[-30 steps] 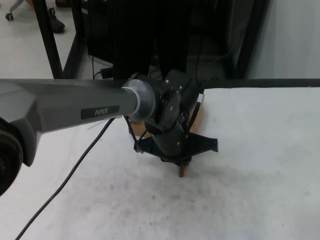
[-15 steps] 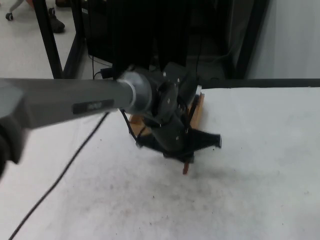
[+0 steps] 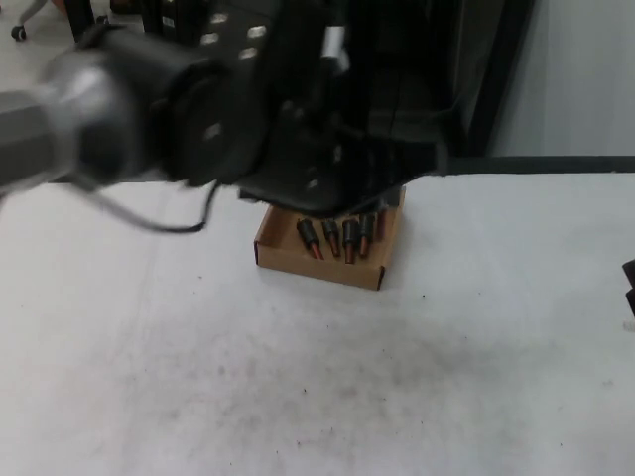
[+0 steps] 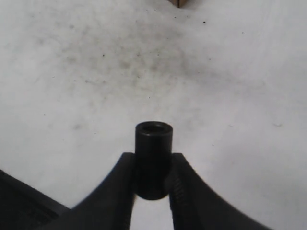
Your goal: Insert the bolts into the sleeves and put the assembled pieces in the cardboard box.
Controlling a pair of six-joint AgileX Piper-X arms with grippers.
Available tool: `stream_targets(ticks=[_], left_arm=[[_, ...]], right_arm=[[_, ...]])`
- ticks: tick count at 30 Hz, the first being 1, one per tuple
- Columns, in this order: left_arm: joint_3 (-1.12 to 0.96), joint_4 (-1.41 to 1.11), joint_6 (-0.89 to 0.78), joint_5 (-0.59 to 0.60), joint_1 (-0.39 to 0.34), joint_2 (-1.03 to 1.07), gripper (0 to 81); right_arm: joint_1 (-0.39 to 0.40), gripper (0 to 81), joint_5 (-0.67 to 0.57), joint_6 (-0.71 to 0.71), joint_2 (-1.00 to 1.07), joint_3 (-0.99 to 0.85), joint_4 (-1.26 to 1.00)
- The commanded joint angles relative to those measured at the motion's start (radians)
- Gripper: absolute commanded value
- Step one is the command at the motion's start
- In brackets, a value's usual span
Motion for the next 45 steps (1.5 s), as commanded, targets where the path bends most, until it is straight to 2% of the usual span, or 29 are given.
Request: stream_targets(ticks=[1,6,10,14,19,26,32,37,45], left_arm=[[0.14,-0.116,-0.015,0.053,-0.006,-0.176,0.8],[0.297,-0.264,-0.022,0.168,0.007,-0.359,0.8],[0.41,-0.391,-0.052,0.268,0.032,-0.471,0.8],[0.513,-0.572,-0.126,0.362,0.069,-0.554,0.8],[0.602,-0.771,-0.244,0.49,0.15,-0.613,0.8],[0.624,-0.88,-0.326,0.631,0.217,-0.616,0.8],[0.624,-0.881,-0.348,0.658,0.218,-0.616,0.8],[0.624,-0.881,-0.348,0.655,0.227,-0.616,0.8],[0.624,-0.874,-0.323,0.649,0.36,-0.616,0.8]], right_arm=[[-0.002,0.2,-0.049,-0.01,-0.009,-0.008,-0.029],[0.013,0.2,-0.19,-0.01,-0.004,0.012,-0.156],[0.066,0.2,-0.269,-0.004,0.006,0.053,-0.282],[0.142,0.2,-0.276,-0.002,0.023,0.083,-0.363],[0.24,0.2,-0.276,0.05,0.072,0.091,-0.486],[0.357,0.2,-0.276,0.113,0.176,0.091,-0.698],[0.391,0.2,-0.266,0.134,0.23,0.091,-0.809],[0.392,0.2,-0.238,0.154,0.221,0.091,-0.808],[0.392,0.2,-0.236,0.154,0.193,0.091,-0.801]])
